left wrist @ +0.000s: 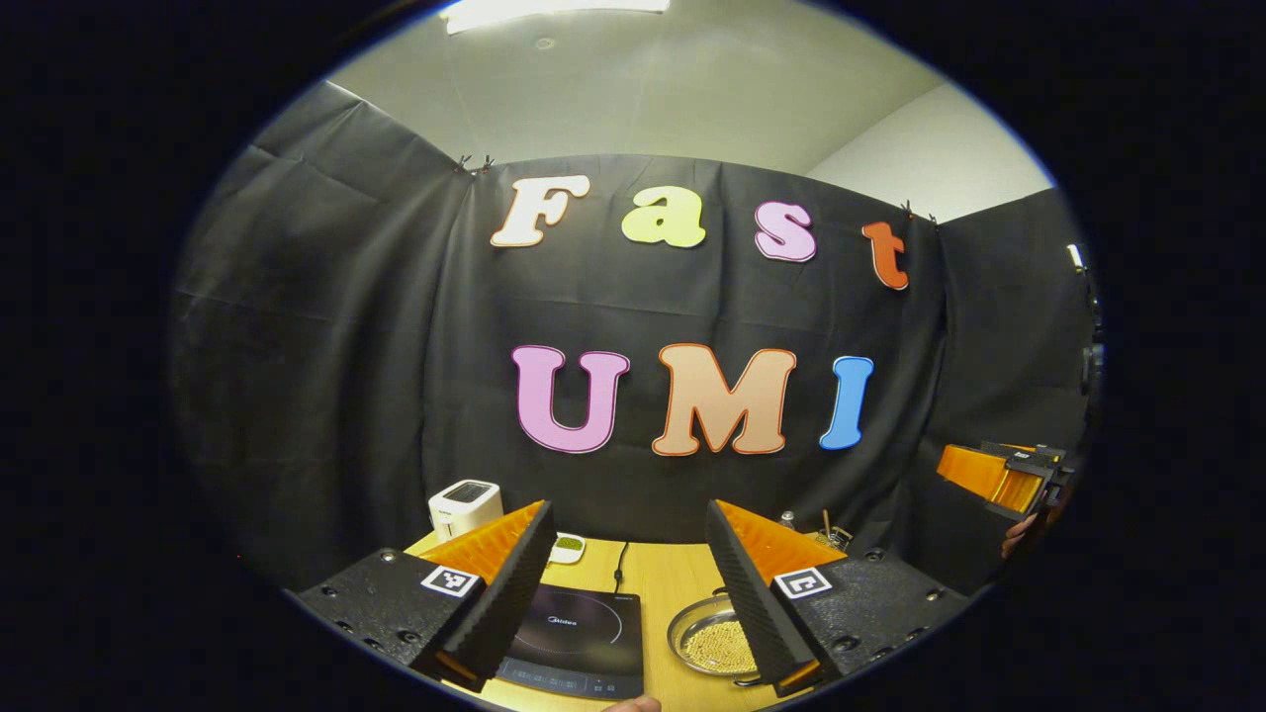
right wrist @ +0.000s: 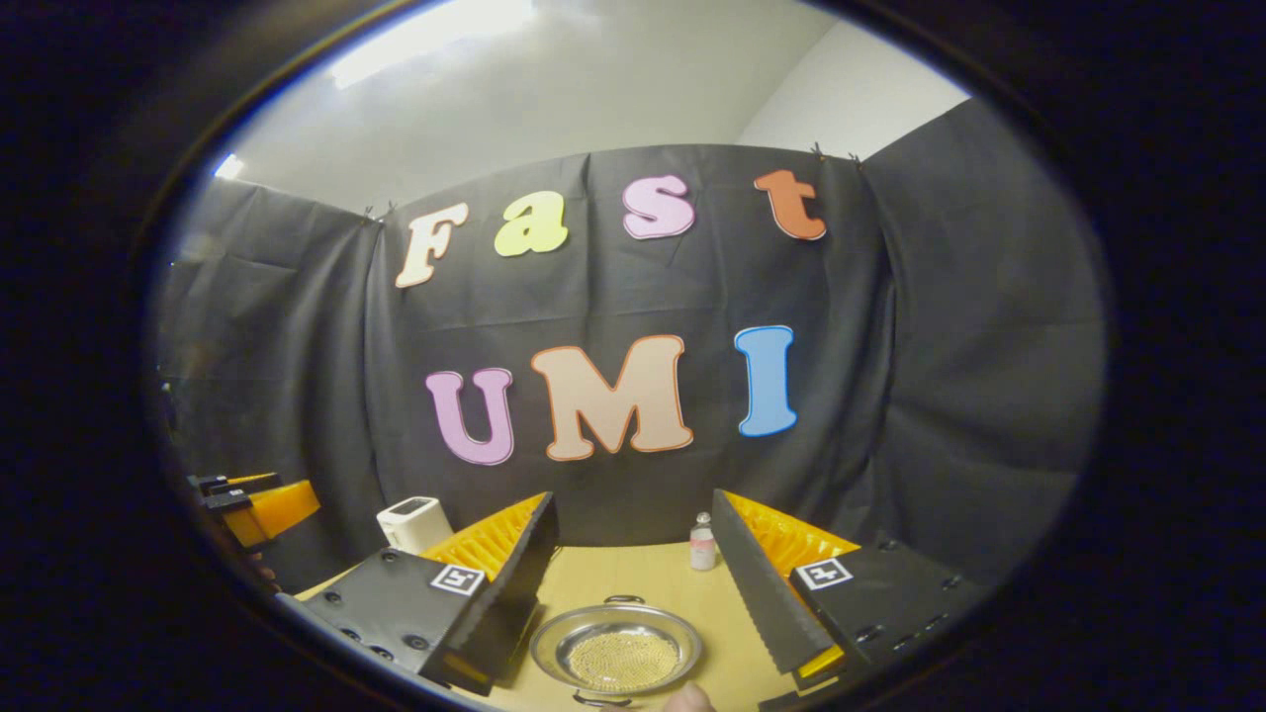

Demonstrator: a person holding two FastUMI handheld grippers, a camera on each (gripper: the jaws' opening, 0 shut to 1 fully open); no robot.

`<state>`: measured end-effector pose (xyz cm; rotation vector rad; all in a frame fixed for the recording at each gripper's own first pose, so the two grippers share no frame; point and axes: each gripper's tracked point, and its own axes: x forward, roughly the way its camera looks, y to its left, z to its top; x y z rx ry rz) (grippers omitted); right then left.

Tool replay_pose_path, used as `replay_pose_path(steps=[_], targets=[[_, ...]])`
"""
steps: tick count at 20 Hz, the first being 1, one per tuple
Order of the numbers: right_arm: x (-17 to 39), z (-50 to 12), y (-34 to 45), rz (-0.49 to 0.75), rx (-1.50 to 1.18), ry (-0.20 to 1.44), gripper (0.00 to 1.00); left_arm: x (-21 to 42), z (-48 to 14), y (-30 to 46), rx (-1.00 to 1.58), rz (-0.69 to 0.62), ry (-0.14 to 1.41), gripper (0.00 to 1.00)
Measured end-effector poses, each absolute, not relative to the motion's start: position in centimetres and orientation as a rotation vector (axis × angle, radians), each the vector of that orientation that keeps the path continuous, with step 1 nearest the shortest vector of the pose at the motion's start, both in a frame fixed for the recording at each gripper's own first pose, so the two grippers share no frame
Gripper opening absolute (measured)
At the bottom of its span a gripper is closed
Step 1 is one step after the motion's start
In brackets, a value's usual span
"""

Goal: First push the handle of the pot to place it horizontally, then grasp the pot with both hands and set it on the induction cooktop.

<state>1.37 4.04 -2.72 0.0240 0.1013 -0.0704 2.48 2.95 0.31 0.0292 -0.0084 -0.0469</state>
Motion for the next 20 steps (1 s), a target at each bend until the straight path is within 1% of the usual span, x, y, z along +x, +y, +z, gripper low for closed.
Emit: replay_pose_path(steps=[1, 2, 3, 4, 7, 8, 9, 10, 11, 12, 13, 14, 15, 18, 19, 20], targets=[[1.2, -3.1, 4.3, -0.072, 0.021, 0.109, 0.92, 2.5, 0.0, 3.3, 0.034, -0.044, -0.004, 0.93], [1.4, -3.4, 4.6, -0.071, 0.018, 0.119, 0.92, 2.5, -0.2, 3.7, 0.034, -0.043, 0.000, 0.88], [1.5, -3.8, 5.1, -0.068, 0.018, 0.129, 0.98, 2.4, -0.2, 4.2, 0.028, -0.044, 0.002, 0.93], [1.6, -4.2, 5.6, -0.065, 0.020, 0.142, 0.92, 2.4, -0.5, 4.5, 0.020, -0.046, 0.010, 0.93], [1.7, -6.7, 7.7, -0.032, 0.046, 0.206, 0.92, 1.9, -1.7, 6.1, 0.001, -0.041, 0.037, 0.93], [1.7, -7.8, 8.2, -0.019, 0.046, 0.234, 0.90, 1.7, -1.7, 6.6, -0.003, -0.042, 0.034, 0.93], [1.8, -9.0, 8.4, -0.015, 0.043, 0.267, 0.84, 1.7, -1.8, 6.7, -0.011, -0.046, 0.027, 0.93], [1.7, -10.2, 8.5, -0.015, 0.041, 0.300, 0.76, 1.6, -2.2, 6.9, -0.021, -0.052, 0.032, 0.93], [1.2, -11.1, 8.7, -0.015, 0.046, 0.333, 0.75, 1.4, -2.9, 7.3, -0.031, -0.055, 0.045, 0.93], [1.7, -12.5, 9.0, -0.015, 0.053, 0.363, 0.66, 1.1, -3.5, 7.8, -0.041, -0.051, 0.062, 0.93], [1.5, -13.7, 9.1, -0.017, 0.054, 0.396, 0.56, 1.0, -3.6, 8.4, -0.052, -0.040, 0.066, 0.88], [1.7, -14.8, 9.2, -0.015, 0.049, 0.421, 0.47, 0.9, -3.4, 9.1, -0.060, -0.022, 0.064, 0.88], [1.6, -16.0, 9.3, -0.011, 0.035, 0.444, 0.38, 0.7, -3.6, 9.8, -0.062, -0.002, 0.067, 0.93], [2.2, -19.5, 10.7, 0.065, 0.046, 0.549, 0.18, 0.8, -4.1, 10.9, -0.056, 0.060, 0.090, 0.93], [2.7, -20.5, 11.1, 0.091, 0.069, 0.562, 0.18, 0.7, -4.0, 10.6, -0.058, 0.063, 0.087, 0.93], [3.3, -22.1, 11.1, 0.093, 0.079, 0.583, 0.10, 0.9, -4.0, 10.2, -0.058, 0.058, 0.081, 0.93]])
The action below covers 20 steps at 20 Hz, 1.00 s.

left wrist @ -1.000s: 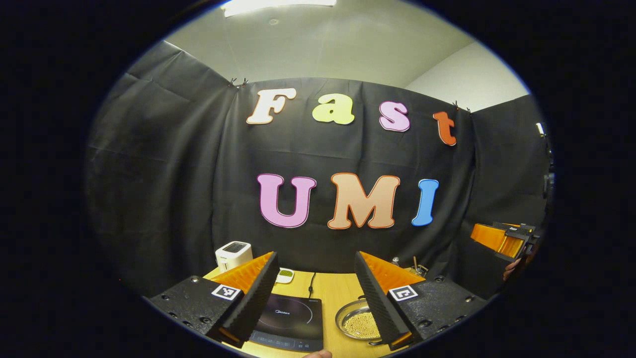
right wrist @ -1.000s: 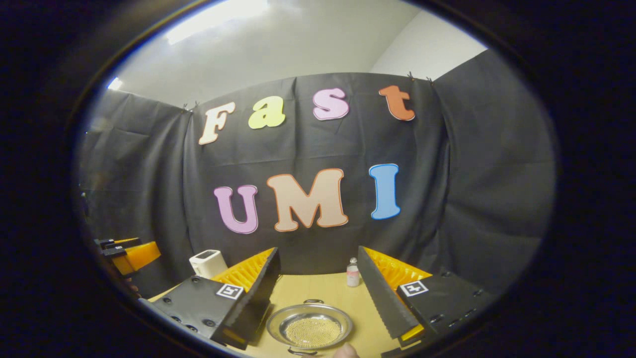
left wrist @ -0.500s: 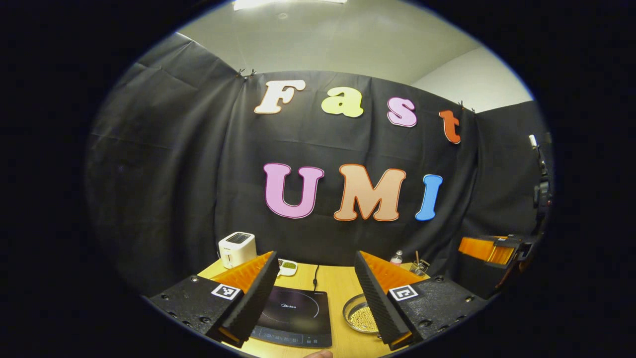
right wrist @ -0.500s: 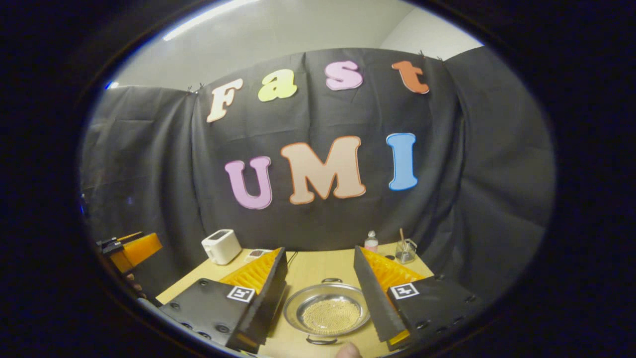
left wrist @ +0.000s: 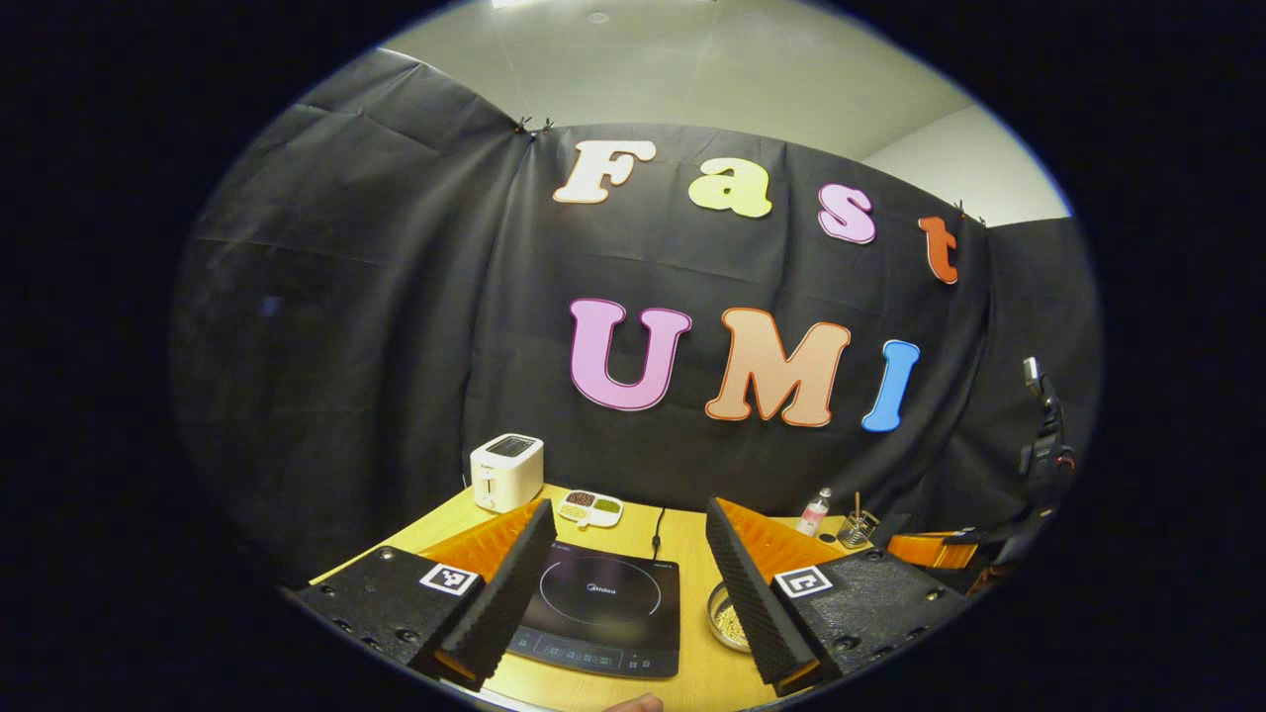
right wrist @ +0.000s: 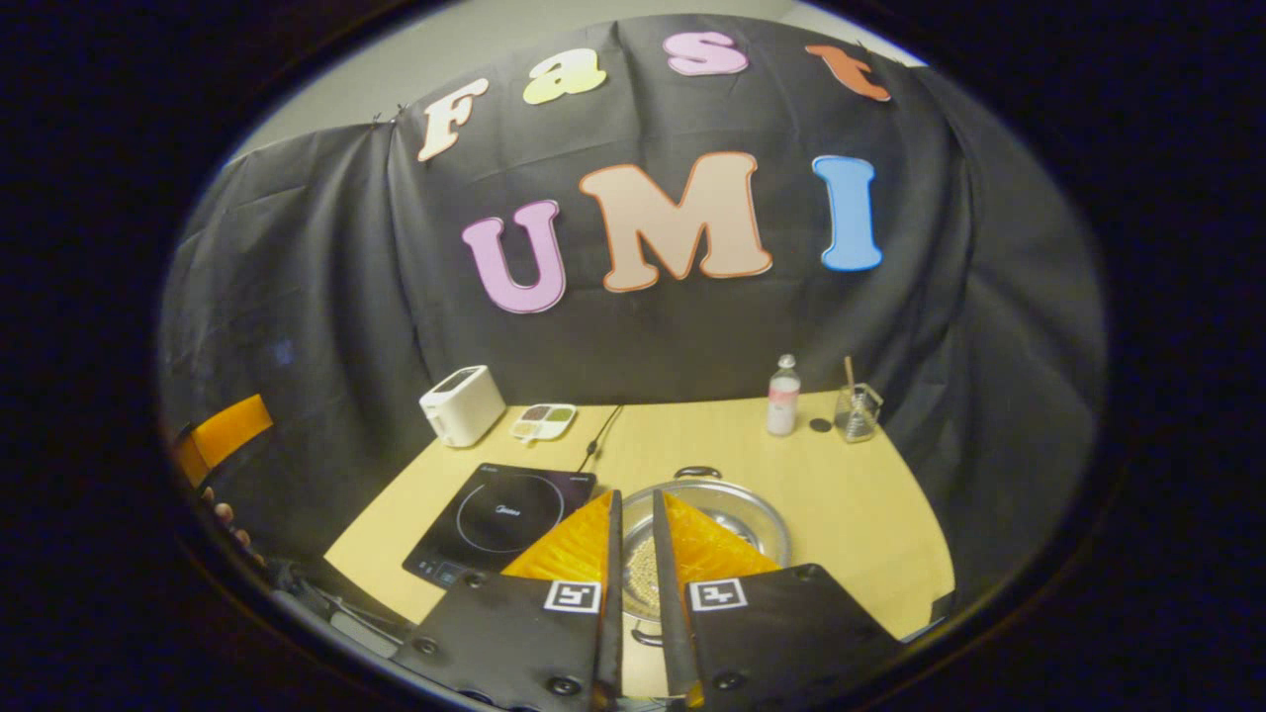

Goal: First push the handle of the pot to place it horizontally, then grasp the pot with both hands and set it on the induction cooktop.

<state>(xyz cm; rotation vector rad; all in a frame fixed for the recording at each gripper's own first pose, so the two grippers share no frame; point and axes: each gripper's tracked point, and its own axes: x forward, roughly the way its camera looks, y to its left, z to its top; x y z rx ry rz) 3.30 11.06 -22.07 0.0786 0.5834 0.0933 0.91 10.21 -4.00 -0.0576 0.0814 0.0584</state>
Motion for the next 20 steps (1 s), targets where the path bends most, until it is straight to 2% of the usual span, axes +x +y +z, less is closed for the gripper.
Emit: replay_pose_path(steps=[1, 3, 4, 7, 8, 9, 10, 11, 13, 14, 16, 18, 20], targets=[[3.3, -23.4, 10.9, 0.104, 0.090, 0.624, 0.11, 1.2, -4.4, 10.0, -0.046, 0.062, 0.091, 0.93], [2.8, -26.3, 11.3, 0.148, 0.138, 0.718, 0.07, 1.5, -4.2, 10.2, -0.016, 0.099, 0.091, 0.93], [2.7, -28.3, 11.8, 0.179, 0.154, 0.771, 0.00, 1.5, -3.6, 9.9, -0.017, 0.111, 0.067, 0.94], [1.4, -33.2, 12.4, 0.253, 0.143, 0.911, 0.00, 1.7, -3.6, 9.5, -0.011, 0.158, 0.072, 0.93], [0.9, -34.4, 12.8, 0.283, 0.137, 0.954, 0.03, 1.6, -3.9, 9.5, -0.007, 0.177, 0.079, 0.93], [0.5, -35.6, 13.5, 0.315, 0.132, 0.989, 0.00, 1.6, -4.1, 9.6, -0.007, 0.196, 0.084, 0.93], [0.1, -36.5, 14.2, 0.345, 0.125, 1.014, 0.03, 1.4, -4.2, 9.7, -0.009, 0.214, 0.092, 0.96], [-0.3, -37.3, 14.6, 0.371, 0.117, 1.038, 0.00, 1.3, -4.6, 9.8, -0.006, 0.235, 0.102, 0.94], [-0.8, -38.5, 15.2, 0.405, 0.132, 1.075, 0.03, 1.0, -4.4, 10.4, 0.003, 0.281, 0.105, 0.94], [-0.9, -39.1, 15.3, 0.418, 0.141, 1.090, 0.00, 0.7, -4.1, 10.5, 0.008, 0.302, 0.102, 0.94], [-1.4, -40.5, 15.5, 0.454, 0.140, 1.126, 0.03, 0.0, -4.2, 10.8, 0.023, 0.343, 0.110, 0.94], [-1.9, -41.6, 16.3, 0.493, 0.144, 1.152, 0.00, -0.7, -4.4, 10.8, 0.035, 0.375, 0.122, 0.94], [-2.6, -43.0, 16.3, 0.520, 0.126, 1.176, 0.03, -1.3, -4.6, 10.6, 0.044, 0.400, 0.139, 0.94]])
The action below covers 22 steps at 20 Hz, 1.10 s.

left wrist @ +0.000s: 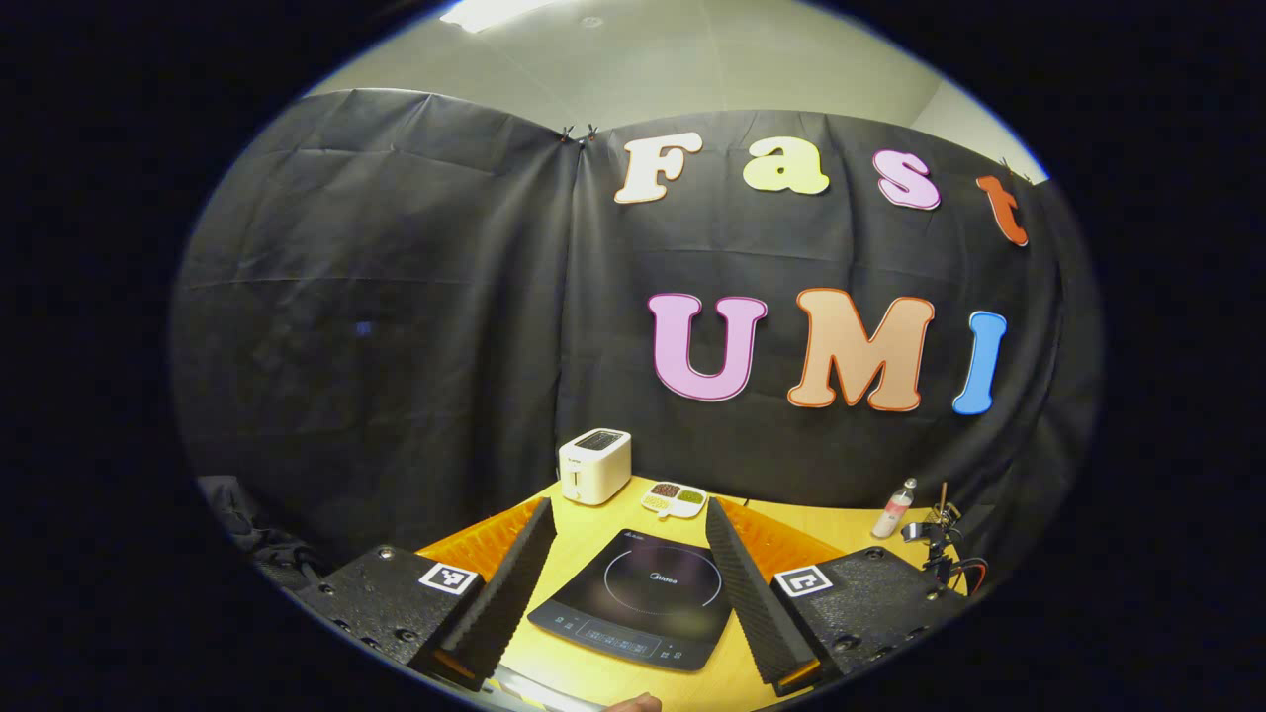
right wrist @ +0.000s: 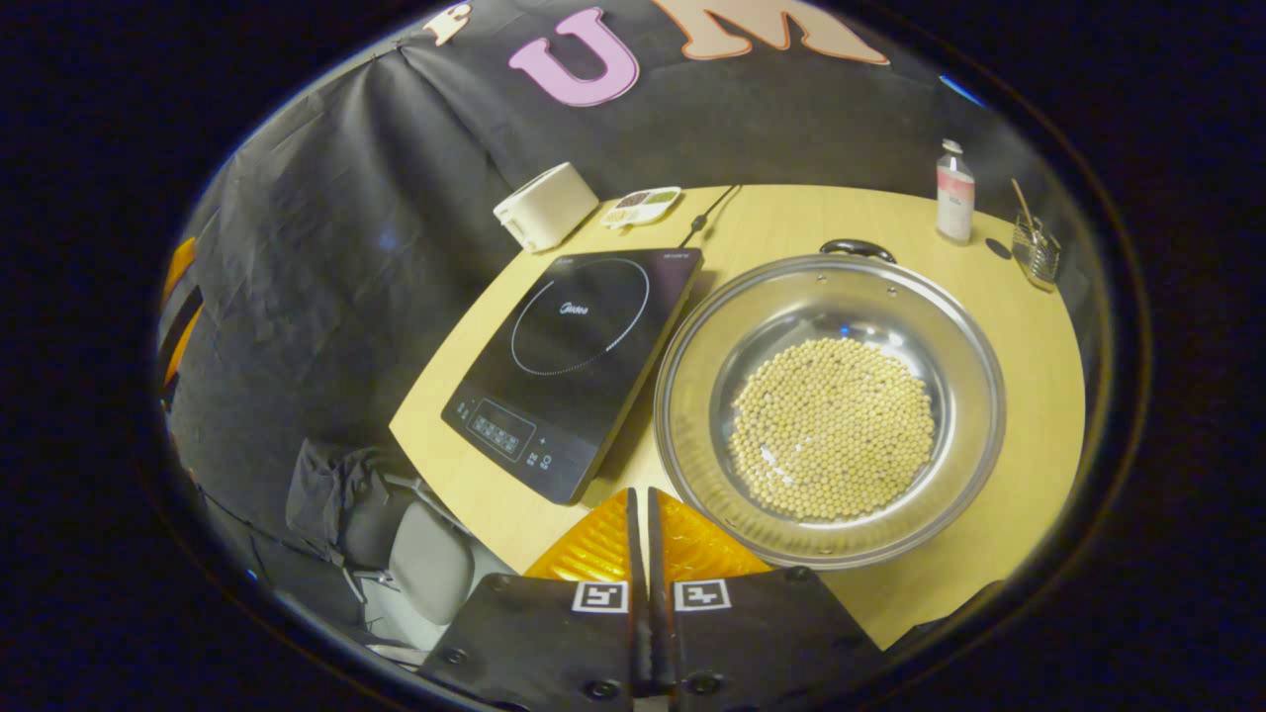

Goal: First push the handle of the pot to place it horizontally, then grasp the pot with both hands and set it on the induction cooktop.

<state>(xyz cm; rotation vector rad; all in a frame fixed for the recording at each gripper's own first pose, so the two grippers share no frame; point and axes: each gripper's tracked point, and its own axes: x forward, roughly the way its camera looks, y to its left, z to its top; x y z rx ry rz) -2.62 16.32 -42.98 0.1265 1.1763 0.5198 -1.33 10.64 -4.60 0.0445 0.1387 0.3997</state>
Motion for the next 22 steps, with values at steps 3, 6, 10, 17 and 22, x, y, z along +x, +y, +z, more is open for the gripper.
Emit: replay_pose_path(steps=[3, 6, 10, 17, 22], targets=[[-3.7, -45.3, 16.2, 0.542, 0.083, 1.210, 0.03, -2.1, -4.3, 10.7, 0.065, 0.430, 0.142, 0.94], [-4.2, -46.6, 15.5, 0.541, 0.054, 1.234, 0.03, -2.6, -4.0, 10.7, 0.083, 0.451, 0.138, 0.94], [-4.2, -47.3, 14.0, 0.533, 0.044, 1.237, 0.03, -2.3, -4.3, 9.9, 0.087, 0.452, 0.150, 0.93], [-4.6, -47.6, 11.5, 0.536, 0.038, 1.252, 0.02, 0.0, -4.9, 7.1, 0.102, 0.389, 0.155, 0.94], [-5.1, -47.4, 7.7, 0.477, 0.052, 1.270, 0.02, 1.2, -5.1, 5.7, 0.100, 0.357, 0.150, 0.89]])
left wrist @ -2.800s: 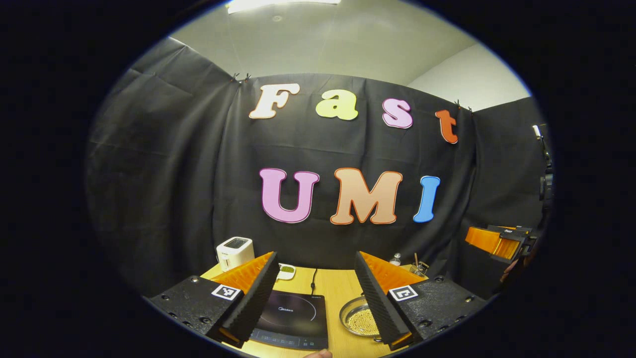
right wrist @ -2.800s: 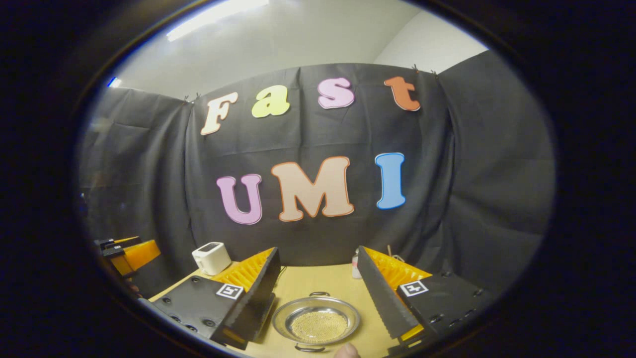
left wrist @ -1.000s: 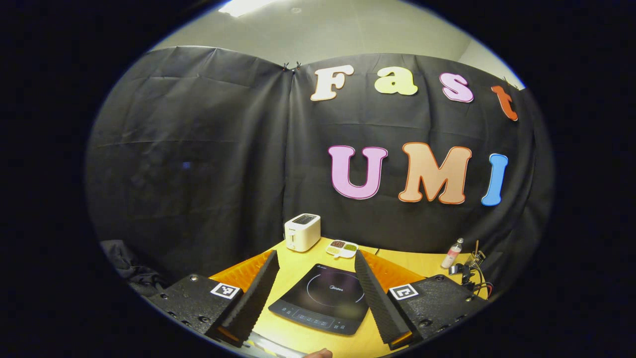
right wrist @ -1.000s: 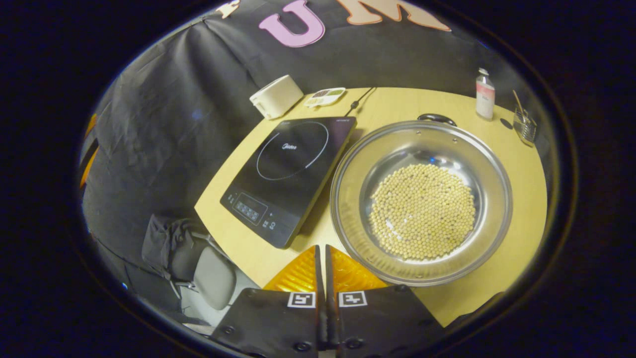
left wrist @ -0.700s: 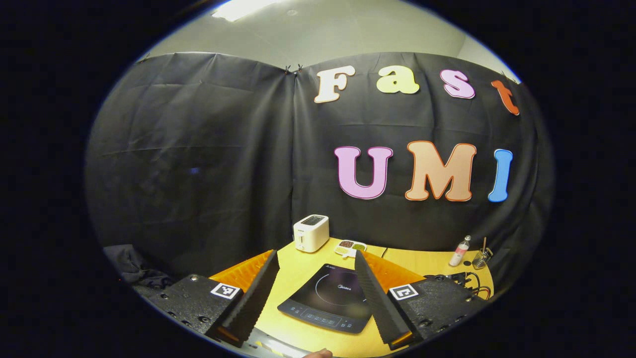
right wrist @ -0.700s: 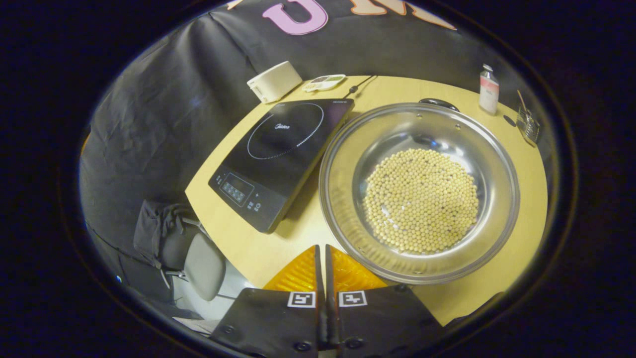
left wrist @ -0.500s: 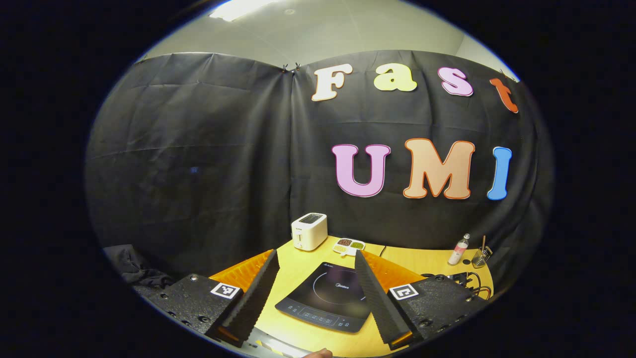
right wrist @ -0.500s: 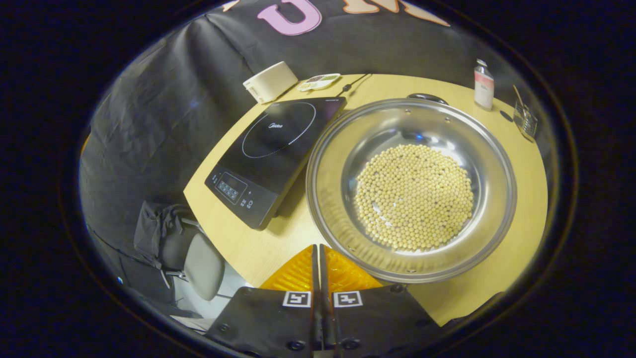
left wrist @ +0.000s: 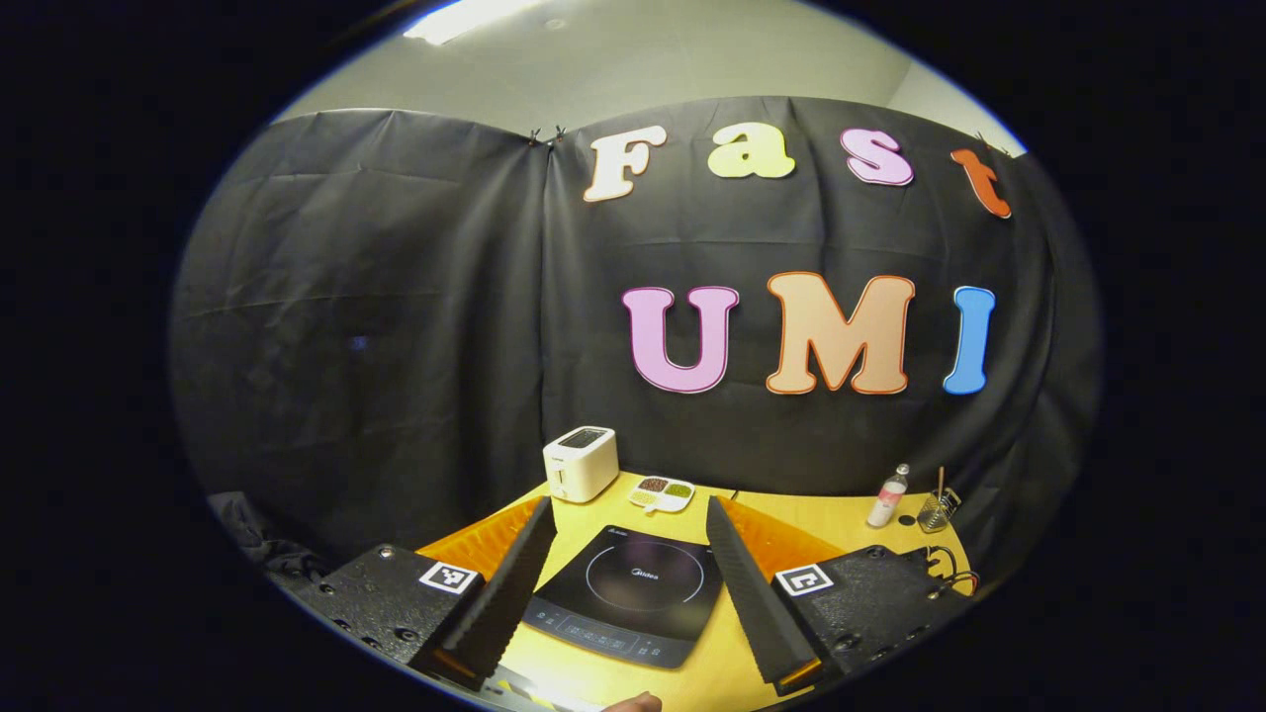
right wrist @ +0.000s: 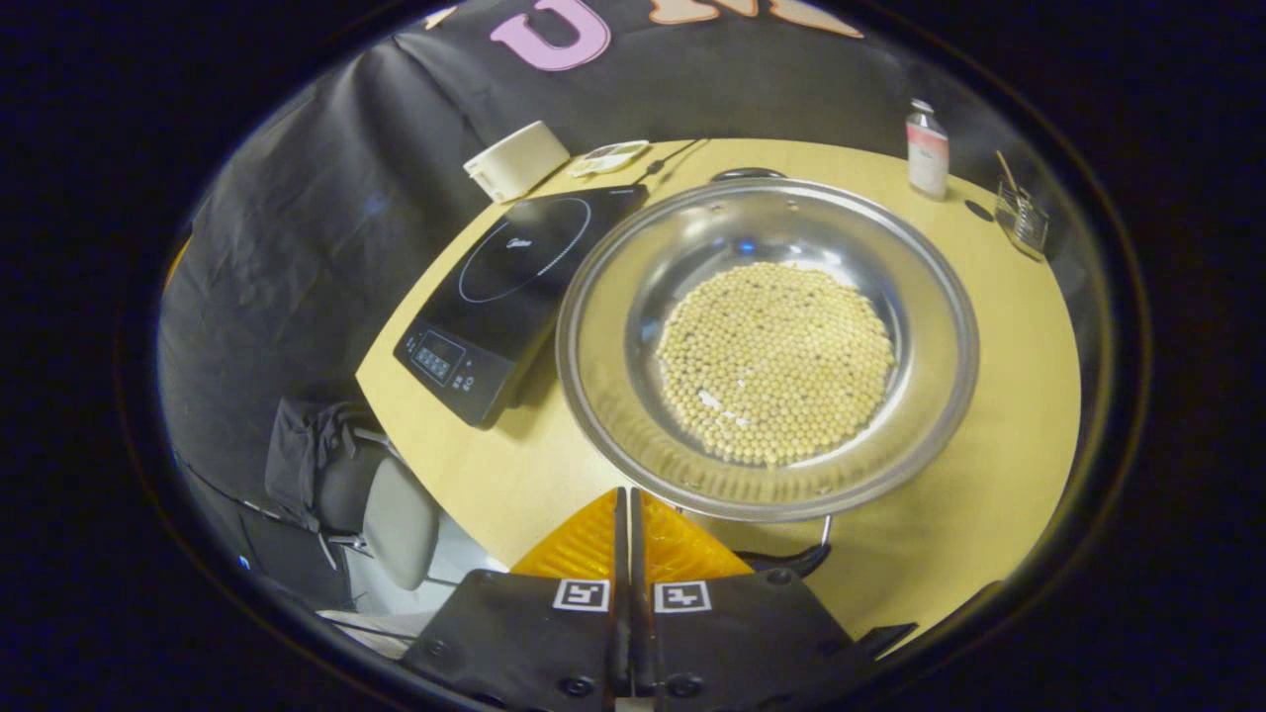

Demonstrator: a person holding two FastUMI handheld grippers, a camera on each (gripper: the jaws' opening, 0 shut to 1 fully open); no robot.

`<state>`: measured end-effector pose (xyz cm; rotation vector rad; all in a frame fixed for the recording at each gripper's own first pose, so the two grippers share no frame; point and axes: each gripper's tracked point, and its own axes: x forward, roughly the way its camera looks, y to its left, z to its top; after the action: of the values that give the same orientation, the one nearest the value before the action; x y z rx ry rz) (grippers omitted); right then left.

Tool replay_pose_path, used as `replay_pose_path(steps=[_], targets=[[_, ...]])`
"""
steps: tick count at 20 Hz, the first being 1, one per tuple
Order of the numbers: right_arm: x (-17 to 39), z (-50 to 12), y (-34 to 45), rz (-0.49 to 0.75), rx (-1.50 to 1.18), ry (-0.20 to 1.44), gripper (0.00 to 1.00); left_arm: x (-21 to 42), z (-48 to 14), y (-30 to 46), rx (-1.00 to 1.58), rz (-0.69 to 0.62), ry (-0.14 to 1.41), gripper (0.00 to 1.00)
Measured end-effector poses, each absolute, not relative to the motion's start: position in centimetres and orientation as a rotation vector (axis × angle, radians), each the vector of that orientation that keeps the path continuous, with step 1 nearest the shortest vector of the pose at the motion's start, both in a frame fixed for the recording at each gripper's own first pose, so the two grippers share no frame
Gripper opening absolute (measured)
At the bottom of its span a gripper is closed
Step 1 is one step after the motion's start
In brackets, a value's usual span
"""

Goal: First push the handle of the pot to place it horizontally, then grasp the pot with both hands and set it on the induction cooktop.

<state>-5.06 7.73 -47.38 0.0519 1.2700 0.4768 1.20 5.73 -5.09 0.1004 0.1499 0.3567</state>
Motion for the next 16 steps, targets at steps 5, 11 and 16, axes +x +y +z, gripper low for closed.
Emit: replay_pose_path(steps=[5, 11, 16], targets=[[-4.0, -47.8, 2.9, 0.388, 0.054, 1.281, 0.02, 2.0, -5.3, 4.9, 0.094, 0.334, 0.148, 0.94], [-1.9, -48.3, -2.4, 0.270, 0.079, 1.273, 0.02, 2.5, -5.4, 4.3, 0.100, 0.318, 0.149, 0.89], [0.9, -48.8, -5.5, 0.205, 0.063, 1.248, 0.02, 2.8, -5.2, 4.3, 0.106, 0.313, 0.147, 0.89]])
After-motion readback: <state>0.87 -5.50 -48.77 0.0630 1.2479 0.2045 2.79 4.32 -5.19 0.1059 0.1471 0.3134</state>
